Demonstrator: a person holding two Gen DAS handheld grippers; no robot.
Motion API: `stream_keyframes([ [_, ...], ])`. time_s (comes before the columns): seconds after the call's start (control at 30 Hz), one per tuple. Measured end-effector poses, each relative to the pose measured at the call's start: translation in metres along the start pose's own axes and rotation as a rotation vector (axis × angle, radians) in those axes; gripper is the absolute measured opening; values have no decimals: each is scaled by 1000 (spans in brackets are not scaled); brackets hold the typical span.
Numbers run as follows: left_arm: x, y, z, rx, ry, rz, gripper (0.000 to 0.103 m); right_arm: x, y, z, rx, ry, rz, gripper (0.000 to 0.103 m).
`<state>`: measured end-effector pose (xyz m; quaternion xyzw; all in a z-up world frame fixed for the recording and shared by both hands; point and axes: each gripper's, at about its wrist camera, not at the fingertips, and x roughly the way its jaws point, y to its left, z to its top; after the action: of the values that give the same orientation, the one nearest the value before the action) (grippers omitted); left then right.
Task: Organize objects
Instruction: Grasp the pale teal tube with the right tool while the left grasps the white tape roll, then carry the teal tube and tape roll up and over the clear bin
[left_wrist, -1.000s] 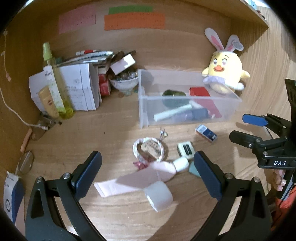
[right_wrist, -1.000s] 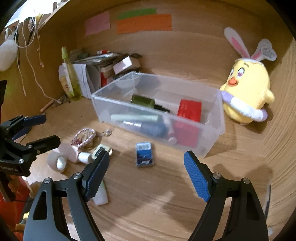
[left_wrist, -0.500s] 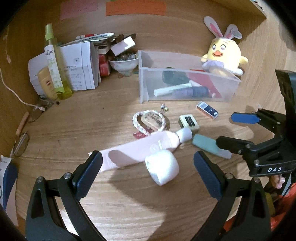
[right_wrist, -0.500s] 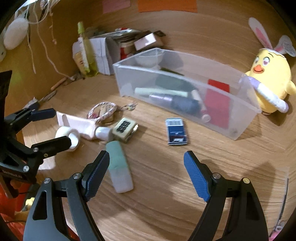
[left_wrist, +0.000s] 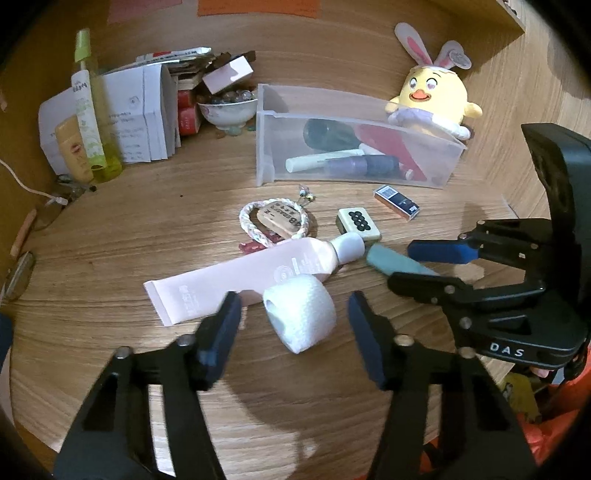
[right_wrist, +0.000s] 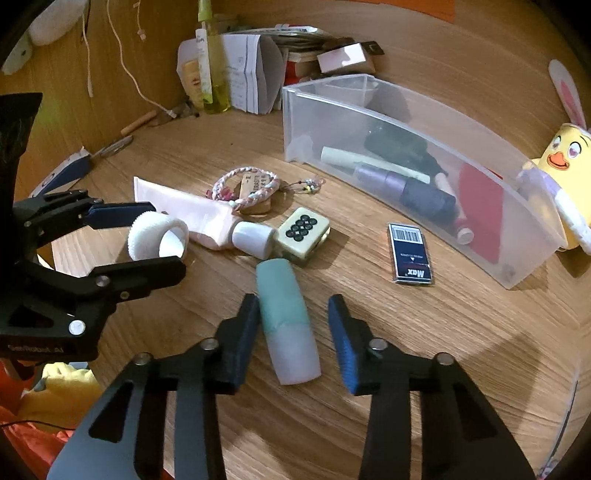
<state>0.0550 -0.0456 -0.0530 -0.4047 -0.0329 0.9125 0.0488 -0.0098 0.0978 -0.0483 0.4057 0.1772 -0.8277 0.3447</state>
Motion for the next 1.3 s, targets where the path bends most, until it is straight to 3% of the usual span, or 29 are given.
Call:
stream_keyframes([
  [0.17,5,0,-1,-5,24,-33,26,-1,0,-1,-2,-7,-8,23],
  [0.53,-5,-8,12,7,-34,-37,25,-21,-20,-9,72,-62,-26,23],
  [1.3,-15,-35,74,39,-168,-30,25,-78,-73,3,189,-237,-92,23],
])
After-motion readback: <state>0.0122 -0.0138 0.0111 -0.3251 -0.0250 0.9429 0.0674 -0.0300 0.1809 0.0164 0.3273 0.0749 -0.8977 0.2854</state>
